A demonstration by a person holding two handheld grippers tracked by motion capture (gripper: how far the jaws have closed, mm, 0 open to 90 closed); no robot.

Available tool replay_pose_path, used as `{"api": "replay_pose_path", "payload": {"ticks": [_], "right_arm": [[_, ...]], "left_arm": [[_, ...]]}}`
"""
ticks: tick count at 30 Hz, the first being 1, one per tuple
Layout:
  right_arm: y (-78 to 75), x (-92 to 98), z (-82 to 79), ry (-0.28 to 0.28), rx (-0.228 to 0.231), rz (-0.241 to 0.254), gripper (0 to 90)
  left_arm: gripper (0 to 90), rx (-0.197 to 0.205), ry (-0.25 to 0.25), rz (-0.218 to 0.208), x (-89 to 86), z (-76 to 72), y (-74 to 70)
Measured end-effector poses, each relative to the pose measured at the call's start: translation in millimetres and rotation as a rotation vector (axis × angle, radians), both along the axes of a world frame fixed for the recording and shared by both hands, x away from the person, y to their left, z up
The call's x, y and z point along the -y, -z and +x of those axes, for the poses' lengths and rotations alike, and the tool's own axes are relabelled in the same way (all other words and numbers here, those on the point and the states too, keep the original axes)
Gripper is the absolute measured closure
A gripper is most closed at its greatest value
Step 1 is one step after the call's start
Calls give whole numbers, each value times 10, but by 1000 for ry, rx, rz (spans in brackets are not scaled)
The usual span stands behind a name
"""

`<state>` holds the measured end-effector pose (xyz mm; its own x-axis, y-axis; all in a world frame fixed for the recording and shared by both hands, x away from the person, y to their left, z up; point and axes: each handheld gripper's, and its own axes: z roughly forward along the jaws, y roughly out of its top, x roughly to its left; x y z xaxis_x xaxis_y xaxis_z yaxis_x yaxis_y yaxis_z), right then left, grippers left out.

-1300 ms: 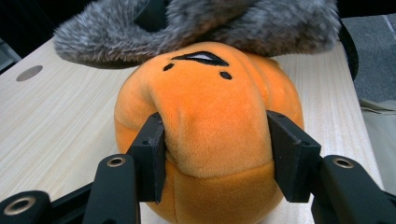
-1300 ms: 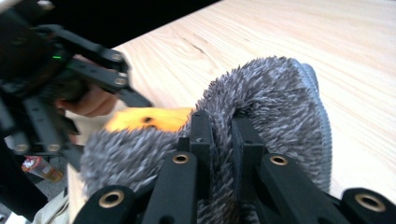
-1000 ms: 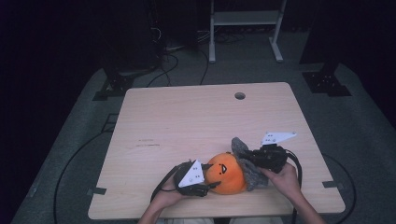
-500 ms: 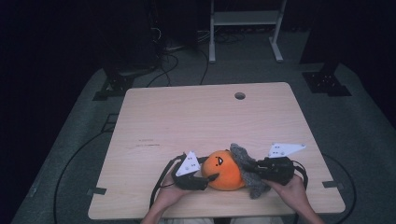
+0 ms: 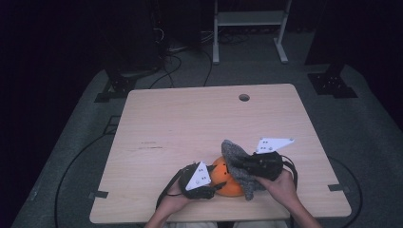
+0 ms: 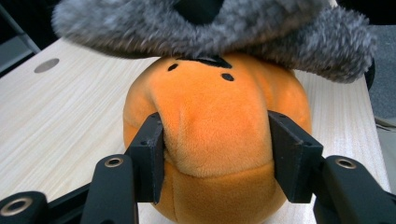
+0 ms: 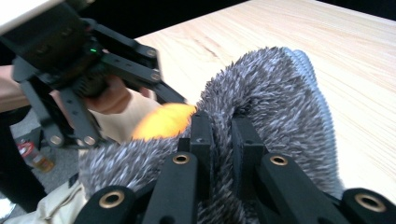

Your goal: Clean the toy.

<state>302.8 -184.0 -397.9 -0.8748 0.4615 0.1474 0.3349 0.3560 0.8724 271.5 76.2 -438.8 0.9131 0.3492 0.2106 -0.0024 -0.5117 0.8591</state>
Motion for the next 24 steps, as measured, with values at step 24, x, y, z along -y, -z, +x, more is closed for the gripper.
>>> {"api": "replay_pose_path", "payload": {"ticks": [24], "right_arm": [[165, 1065, -172, 212, -15, 7, 797]], "left_arm": [[374, -81, -51, -18, -149, 95, 39]]}}
